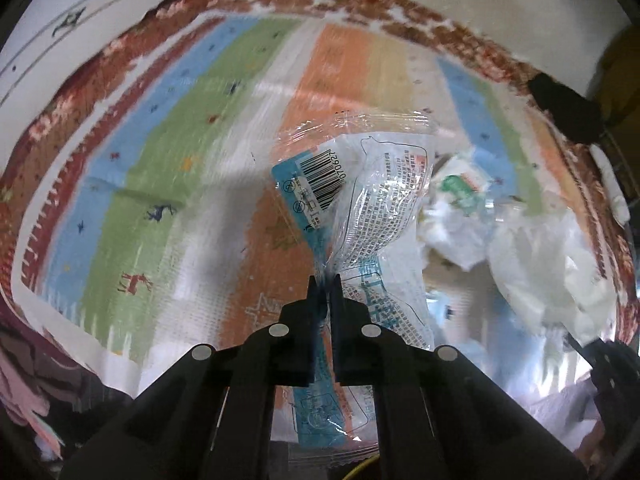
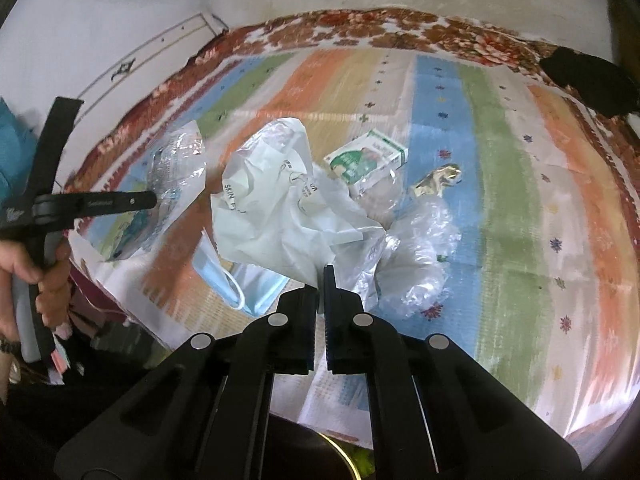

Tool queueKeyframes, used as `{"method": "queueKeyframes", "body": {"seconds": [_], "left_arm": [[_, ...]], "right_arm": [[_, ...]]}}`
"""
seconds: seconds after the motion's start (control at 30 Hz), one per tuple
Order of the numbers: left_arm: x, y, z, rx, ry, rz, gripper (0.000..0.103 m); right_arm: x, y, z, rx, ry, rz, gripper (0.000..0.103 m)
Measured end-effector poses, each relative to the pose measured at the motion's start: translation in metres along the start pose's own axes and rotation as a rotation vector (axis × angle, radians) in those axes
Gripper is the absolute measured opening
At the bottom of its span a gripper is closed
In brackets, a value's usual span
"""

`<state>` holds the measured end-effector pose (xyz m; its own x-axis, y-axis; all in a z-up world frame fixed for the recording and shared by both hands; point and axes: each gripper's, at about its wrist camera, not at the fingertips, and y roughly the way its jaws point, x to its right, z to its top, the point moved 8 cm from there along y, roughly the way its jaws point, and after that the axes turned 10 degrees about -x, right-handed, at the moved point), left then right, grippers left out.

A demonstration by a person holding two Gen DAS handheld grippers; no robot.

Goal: Collect trash
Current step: 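Lift the packet with the left tool while the right tool grasps the white plastic bag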

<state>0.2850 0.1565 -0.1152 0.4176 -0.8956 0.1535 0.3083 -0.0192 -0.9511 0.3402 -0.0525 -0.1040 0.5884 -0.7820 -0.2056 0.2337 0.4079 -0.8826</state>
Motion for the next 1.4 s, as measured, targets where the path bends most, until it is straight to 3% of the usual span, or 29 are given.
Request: {"method": "queueKeyframes", "body": {"seconds": [0.43,0.77,1.03,1.4], "left_arm": [[0.056,-0.081,-0.048,0.138,0.104,-0.166,0.004],[0.051,-0.122,-0.093,0.233,0.122,-0.224,0.004],[0.05,-0.137,-0.134,0.266,0.141,-0.292,0.004],[0.064,-0.125,-0.193,0.252,0.198,-0.303,0.004]], "right_arm": [[-0.008,-0.065,-0.029,0.115,0.044,0.033,0.003],[-0.011,-0.099,-0.069,0.173,0.065,0.047,0.002],[-0.013,-0.108,-0.109,0.184,0.094,0.067,0.003],[-0.02,-0.094,-0.173,0.128,0.095,0.064,0.003]]}}
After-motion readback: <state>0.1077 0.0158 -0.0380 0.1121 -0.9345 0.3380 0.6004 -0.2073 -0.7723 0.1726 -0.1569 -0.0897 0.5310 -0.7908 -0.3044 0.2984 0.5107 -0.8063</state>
